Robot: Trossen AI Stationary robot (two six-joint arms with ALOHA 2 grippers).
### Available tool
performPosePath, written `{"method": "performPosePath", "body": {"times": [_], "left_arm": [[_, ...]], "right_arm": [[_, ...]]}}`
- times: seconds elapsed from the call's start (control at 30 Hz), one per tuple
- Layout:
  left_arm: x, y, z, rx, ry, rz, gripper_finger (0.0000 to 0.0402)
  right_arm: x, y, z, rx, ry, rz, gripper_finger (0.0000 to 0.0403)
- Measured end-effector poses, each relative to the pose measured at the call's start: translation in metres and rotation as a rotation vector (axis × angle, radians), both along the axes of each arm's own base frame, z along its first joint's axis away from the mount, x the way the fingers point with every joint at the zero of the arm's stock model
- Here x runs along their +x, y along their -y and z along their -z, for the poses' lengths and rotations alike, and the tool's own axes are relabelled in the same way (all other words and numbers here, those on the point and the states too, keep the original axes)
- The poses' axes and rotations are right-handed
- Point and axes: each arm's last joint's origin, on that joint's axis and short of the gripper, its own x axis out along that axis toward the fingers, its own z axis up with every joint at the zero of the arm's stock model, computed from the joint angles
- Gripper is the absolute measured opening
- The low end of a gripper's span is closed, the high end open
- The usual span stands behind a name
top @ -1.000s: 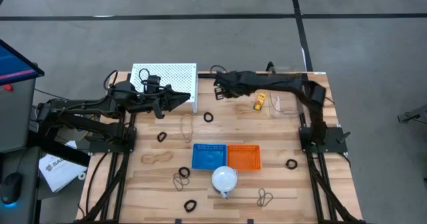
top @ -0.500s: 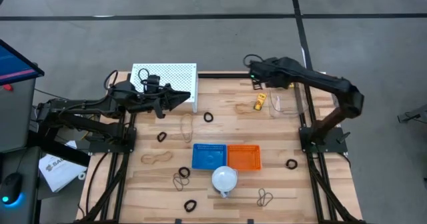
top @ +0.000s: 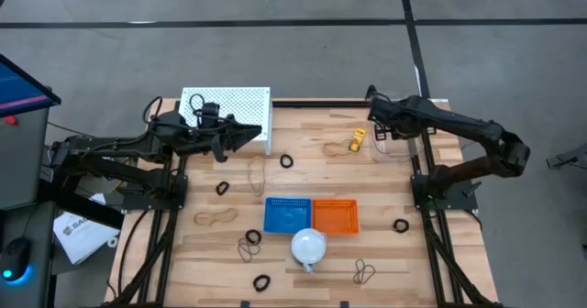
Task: Pick & Place Office Desk Supplies
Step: Put the left yellow crayon box into the transparent bin, then put the yellow crayon box into the transparent bin
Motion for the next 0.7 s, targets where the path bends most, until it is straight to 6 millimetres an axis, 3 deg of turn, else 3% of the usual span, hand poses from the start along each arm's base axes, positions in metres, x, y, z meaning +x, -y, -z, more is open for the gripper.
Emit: {"method": "performPosePath", "body": {"times": [0.23,0.57,0.7], "left_arm": [[0.0,0.0,0.0,-0.002,0.0,-0.007,0.0076],[0.0,0.004,0.0,0.014,-0.002,0.011,0.0076],[0.0,0.005,0.0,0.022,-0.004,0.013,0.0076]], "right_arm": [[0.007,0.015,0.002,-0.056,0.102,-0.059,0.0074],[-0.002,0.028,0.002,-0.032,0.124,-0.029,0.0205],[0.006,0.025,-0.007,-0.041,0.243,-0.067,0.0241]]}}
